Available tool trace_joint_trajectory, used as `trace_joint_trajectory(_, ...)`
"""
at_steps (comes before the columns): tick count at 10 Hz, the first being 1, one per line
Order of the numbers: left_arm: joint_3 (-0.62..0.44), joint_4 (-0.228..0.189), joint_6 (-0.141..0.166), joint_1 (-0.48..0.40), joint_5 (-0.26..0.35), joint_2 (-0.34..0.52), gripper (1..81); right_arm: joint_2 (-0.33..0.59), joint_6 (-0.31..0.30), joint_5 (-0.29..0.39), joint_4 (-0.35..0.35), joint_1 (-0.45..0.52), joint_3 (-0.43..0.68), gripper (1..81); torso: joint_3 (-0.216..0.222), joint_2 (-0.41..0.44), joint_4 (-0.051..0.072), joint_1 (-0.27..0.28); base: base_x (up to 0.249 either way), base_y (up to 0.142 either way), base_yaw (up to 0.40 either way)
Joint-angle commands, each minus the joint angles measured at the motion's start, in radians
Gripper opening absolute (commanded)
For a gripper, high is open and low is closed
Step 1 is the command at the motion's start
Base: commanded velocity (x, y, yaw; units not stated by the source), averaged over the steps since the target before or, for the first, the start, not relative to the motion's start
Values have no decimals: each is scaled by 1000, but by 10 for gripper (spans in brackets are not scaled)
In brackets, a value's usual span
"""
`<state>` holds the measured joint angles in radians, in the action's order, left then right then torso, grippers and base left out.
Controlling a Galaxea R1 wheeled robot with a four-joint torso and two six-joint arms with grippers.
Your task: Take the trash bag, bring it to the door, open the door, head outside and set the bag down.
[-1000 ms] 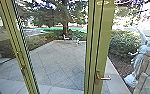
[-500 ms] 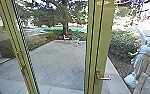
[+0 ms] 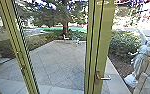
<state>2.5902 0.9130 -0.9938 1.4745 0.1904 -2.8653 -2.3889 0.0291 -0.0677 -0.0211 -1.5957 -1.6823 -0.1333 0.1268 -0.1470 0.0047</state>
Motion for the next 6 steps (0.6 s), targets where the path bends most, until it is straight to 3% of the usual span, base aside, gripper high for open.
trace_joint_trajectory(1,-4,14,-5,-53,90,13,10,308,-5,-69,-19,-5,354,811,0,0,0,0,0,0,0)
trace_joint_trajectory(4,-4,10,-5,-52,102,6,10,516,5,-118,-10,29,602,811,0,0,0,0,0,0,0)
trace_joint_trajectory(6,-5,12,-5,-45,133,13,10,631,3,-110,-50,119,736,811,0,0,0,0,0,0,0)
